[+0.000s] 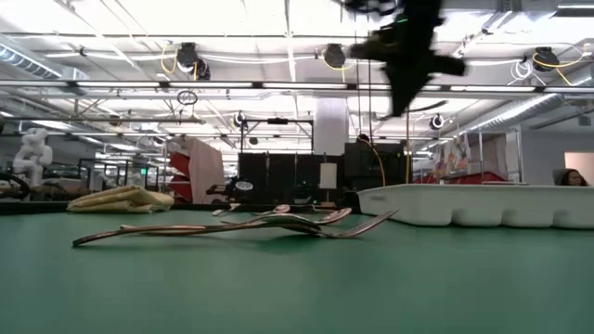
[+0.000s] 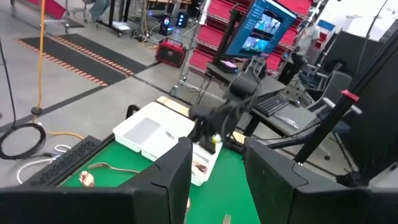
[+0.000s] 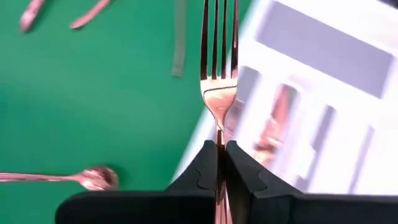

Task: Sort silverware
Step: Put the center gold fork into the silverware organizer, then put the top right gold fork into the silverware organizer

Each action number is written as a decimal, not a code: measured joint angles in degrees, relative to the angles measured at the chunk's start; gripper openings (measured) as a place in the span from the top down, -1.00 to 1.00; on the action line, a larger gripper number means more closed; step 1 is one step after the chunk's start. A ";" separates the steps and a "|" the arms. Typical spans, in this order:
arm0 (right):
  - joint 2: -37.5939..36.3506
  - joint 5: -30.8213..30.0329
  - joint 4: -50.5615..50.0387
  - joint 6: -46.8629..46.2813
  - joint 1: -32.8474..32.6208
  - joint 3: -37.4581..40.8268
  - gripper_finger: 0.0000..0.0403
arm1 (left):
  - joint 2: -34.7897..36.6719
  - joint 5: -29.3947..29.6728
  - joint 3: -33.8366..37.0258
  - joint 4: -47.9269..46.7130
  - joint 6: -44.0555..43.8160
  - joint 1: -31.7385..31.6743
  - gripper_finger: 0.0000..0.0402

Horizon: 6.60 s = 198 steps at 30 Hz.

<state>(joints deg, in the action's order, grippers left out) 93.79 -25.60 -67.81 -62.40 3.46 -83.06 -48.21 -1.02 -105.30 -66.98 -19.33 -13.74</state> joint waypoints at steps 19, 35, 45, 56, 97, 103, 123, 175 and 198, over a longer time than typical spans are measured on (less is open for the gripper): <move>-25.83 0.21 17.96 -26.13 2.95 43.07 1.00 | 0.00 3.23 -0.02 0.00 0.61 0.00 0.27; -19.00 3.61 26.33 -15.36 10.40 45.76 0.89 | -0.02 6.03 -0.02 0.02 0.61 0.00 0.27; -19.08 3.67 26.94 -14.90 10.39 45.75 0.25 | -0.02 6.03 -0.02 0.02 0.59 0.00 0.27; -24.44 1.57 25.45 2.81 10.90 29.46 0.13 | -0.02 6.01 -0.02 0.00 0.61 0.00 0.27; 35.91 28.17 12.56 42.32 27.83 -26.28 0.13 | -0.04 6.13 -0.02 -6.01 2.98 -0.01 0.27; 38.14 30.44 11.42 44.81 27.83 -26.28 0.13 | -0.04 7.97 -0.02 -6.01 3.86 -0.02 0.27; 39.19 30.54 4.83 49.57 26.82 -26.16 0.99 | -0.03 9.80 -0.02 -5.99 5.28 -0.02 0.27; -62.91 28.40 30.49 -12.26 16.61 59.00 1.00 | -0.03 10.62 -0.04 -3.74 4.65 -0.02 0.27; -62.87 28.91 39.62 -17.07 17.68 71.75 1.00 | -0.04 13.08 -0.04 -3.78 3.21 0.00 0.27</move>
<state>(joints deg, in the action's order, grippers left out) 30.92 3.31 -28.19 -79.46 21.15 -11.31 -48.25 12.07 -105.33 -70.76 -16.11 -13.74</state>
